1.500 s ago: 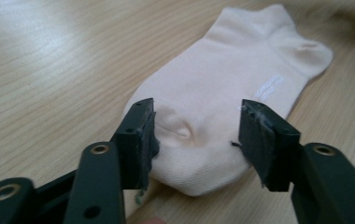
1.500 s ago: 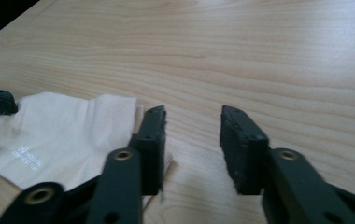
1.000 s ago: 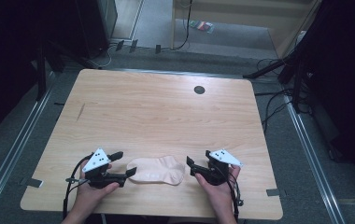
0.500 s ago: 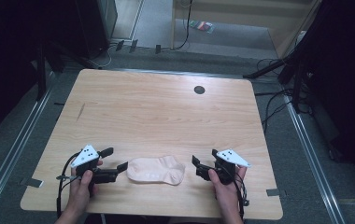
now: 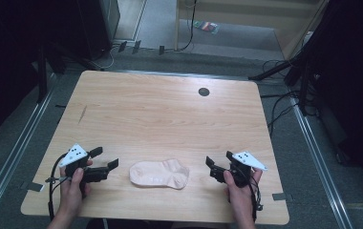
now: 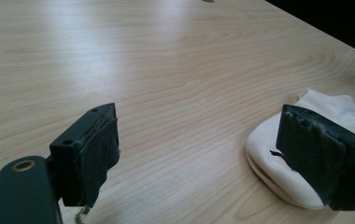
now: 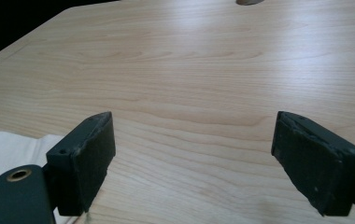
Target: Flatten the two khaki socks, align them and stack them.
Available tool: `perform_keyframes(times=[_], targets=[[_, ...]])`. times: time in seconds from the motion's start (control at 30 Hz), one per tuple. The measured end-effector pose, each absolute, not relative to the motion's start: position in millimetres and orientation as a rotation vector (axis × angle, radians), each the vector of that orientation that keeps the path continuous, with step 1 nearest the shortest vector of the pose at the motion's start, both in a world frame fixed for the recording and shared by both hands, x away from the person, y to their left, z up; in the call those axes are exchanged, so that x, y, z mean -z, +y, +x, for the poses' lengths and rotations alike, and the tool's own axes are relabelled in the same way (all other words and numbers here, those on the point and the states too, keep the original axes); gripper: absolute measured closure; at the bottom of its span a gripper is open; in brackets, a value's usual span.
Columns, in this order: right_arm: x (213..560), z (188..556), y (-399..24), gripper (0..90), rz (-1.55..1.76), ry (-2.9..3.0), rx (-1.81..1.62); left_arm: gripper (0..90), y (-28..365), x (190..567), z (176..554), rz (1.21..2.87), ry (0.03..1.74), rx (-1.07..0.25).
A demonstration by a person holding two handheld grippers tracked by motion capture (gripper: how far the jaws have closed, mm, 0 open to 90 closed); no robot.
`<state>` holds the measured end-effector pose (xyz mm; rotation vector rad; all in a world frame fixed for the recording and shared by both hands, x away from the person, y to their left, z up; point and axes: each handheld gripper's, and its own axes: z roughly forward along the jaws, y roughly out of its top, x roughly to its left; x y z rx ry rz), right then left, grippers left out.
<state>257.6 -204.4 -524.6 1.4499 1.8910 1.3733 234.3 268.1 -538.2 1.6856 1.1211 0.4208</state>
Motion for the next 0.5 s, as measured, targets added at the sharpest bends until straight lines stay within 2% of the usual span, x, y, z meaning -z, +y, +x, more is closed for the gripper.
perform_keyframes(times=[0.5], targets=[[525.1,263.9,-254.4,13.6,1.486,1.802,-1.285,13.8,297.6,540.8,237.9,1.646,1.225,-0.496]])
